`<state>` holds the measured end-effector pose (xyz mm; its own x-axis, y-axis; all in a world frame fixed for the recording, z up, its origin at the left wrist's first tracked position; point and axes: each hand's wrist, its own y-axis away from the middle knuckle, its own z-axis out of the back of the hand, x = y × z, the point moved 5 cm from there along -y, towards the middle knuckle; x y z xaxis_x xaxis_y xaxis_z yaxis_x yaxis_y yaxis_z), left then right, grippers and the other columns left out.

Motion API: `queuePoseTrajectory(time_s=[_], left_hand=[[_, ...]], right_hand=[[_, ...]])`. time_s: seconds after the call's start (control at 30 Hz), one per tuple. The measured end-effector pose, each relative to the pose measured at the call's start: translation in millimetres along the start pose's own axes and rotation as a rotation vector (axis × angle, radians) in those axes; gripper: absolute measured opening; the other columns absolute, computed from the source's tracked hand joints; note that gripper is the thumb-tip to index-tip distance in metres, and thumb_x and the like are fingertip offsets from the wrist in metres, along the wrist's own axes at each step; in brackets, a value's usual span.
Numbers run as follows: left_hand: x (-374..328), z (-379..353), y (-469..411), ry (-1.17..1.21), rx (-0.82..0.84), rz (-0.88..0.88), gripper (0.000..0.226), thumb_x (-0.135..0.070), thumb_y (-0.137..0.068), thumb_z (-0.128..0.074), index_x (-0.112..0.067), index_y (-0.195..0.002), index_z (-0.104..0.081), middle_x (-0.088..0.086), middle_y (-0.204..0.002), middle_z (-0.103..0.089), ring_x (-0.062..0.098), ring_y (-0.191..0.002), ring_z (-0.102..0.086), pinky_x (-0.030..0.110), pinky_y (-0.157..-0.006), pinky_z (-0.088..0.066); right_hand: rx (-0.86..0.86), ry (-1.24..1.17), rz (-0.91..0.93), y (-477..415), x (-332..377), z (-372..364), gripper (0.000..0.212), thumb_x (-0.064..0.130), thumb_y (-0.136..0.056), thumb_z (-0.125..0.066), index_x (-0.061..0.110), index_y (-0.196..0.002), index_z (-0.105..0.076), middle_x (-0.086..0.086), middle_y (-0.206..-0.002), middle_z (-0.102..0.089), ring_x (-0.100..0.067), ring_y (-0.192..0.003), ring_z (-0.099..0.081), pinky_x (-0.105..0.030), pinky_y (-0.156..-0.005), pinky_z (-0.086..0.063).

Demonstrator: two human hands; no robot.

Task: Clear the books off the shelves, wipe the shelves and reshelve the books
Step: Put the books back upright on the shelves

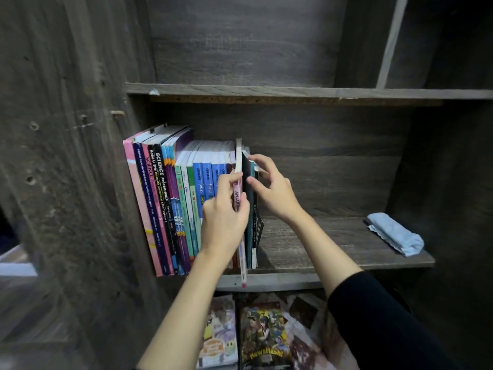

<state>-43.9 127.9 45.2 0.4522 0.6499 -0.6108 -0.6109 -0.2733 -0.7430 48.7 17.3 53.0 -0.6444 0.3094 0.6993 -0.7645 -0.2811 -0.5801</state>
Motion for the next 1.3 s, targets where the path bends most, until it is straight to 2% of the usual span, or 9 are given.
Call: queuePoseTrajectory(time_s=[0.17, 0.3, 0.47, 0.6, 0.77, 0.9, 1.0, 1.2, 1.3], left_hand=[[-4, 11, 17, 0.042, -0.083, 0.006, 0.044, -0.013, -0.088, -0.063, -0.028, -0.126, -0.047, -0.003, -0.118, -0.065, -0.016, -0.076, -0.059, 0.009, -0.069, -0.052], [8, -5, 38, -0.103, -0.009, 0.205, 0.066, -0.025, -0.089, -0.06, -0.034, -0.142, -0.021, 0.0, -0.137, -0.053, 0.023, -0.075, -0.067, 0.035, -0.074, -0.056], [23, -27, 50, -0.222, 0.18, 0.432, 0.084, -0.033, -0.094, -0.053, -0.035, -0.148, 0.011, 0.01, -0.092, -0.06, 0.027, -0.073, -0.06, 0.04, -0.068, -0.052], [18, -27, 49, -0.197, 0.193, 0.414, 0.062, -0.022, -0.098, -0.046, -0.023, -0.151, -0.012, 0.015, -0.104, -0.06, 0.033, -0.088, -0.062, 0.036, -0.071, -0.048], [17, -12, 45, -0.174, 0.218, 0.369, 0.049, -0.02, -0.096, -0.048, -0.01, -0.142, -0.033, 0.015, -0.11, -0.062, 0.028, -0.087, -0.063, 0.036, -0.078, -0.053], [7, 8, 40, -0.195, 0.261, 0.336, 0.046, -0.016, -0.095, -0.051, -0.007, -0.139, -0.039, 0.007, -0.101, -0.061, 0.011, -0.069, -0.057, 0.015, -0.058, -0.044], [3, 23, 34, -0.176, 0.273, 0.316, 0.047, -0.012, -0.092, -0.054, -0.01, -0.137, -0.043, 0.006, -0.104, -0.063, 0.01, -0.071, -0.06, 0.014, -0.058, -0.047], [-27, 66, 30, -0.121, 0.28, 0.273, 0.04, -0.002, -0.088, -0.056, -0.011, -0.127, -0.053, 0.003, -0.117, -0.063, -0.005, -0.068, -0.05, 0.002, -0.051, -0.037], [-35, 90, 31, -0.09, 0.249, 0.273, 0.036, -0.004, -0.086, -0.057, -0.013, -0.121, -0.056, 0.001, -0.113, -0.066, 0.014, -0.088, -0.061, 0.016, -0.067, -0.046]], right_hand=[[-0.016, 0.02, -0.03, -2, -4, -1, 0.042, 0.021, -0.093, -0.056, 0.04, -0.128, -0.045, 0.016, -0.126, -0.057, -0.017, -0.123, -0.052, -0.042, -0.107, -0.036], [-0.015, 0.019, -0.029, -2, -4, -4, 0.042, 0.021, -0.094, -0.056, 0.038, -0.13, -0.044, 0.016, -0.13, -0.055, -0.017, -0.125, -0.051, -0.04, -0.109, -0.034], [0.014, 0.024, -0.066, -4, -6, -7, 0.042, 0.023, -0.095, -0.053, 0.044, -0.13, -0.04, 0.011, -0.135, -0.054, -0.025, -0.127, -0.047, -0.038, -0.106, -0.033], [0.044, 0.082, -0.102, -7, -5, -7, 0.044, 0.024, -0.095, -0.052, 0.05, -0.126, -0.035, 0.006, -0.137, -0.054, -0.03, -0.13, -0.044, -0.052, -0.108, -0.033], [0.04, 0.134, -0.127, -9, -3, -5, 0.041, 0.019, -0.096, -0.05, 0.042, -0.127, -0.036, -0.006, -0.126, -0.061, -0.029, -0.123, -0.05, -0.041, -0.103, -0.037], [0.021, 0.16, -0.148, -8, 1, -1, 0.039, 0.017, -0.097, -0.049, 0.034, -0.131, -0.038, -0.011, -0.111, -0.065, -0.03, -0.107, -0.054, -0.033, -0.089, -0.039], [0.02, 0.191, -0.148, -6, 6, -3, 0.039, 0.016, -0.097, -0.049, 0.03, -0.131, -0.039, -0.013, -0.108, -0.064, -0.029, -0.101, -0.053, -0.031, -0.082, -0.034], [0.01, 0.231, -0.184, -5, 15, -4, 0.037, 0.015, -0.097, -0.049, 0.027, -0.13, -0.039, -0.017, -0.113, -0.064, -0.036, -0.104, -0.058, -0.041, -0.091, -0.044], [-0.001, 0.225, -0.195, -1, 17, -4, 0.036, 0.015, -0.098, -0.048, 0.027, -0.13, -0.04, -0.017, -0.119, -0.063, -0.034, -0.108, -0.057, -0.042, -0.095, -0.044]])
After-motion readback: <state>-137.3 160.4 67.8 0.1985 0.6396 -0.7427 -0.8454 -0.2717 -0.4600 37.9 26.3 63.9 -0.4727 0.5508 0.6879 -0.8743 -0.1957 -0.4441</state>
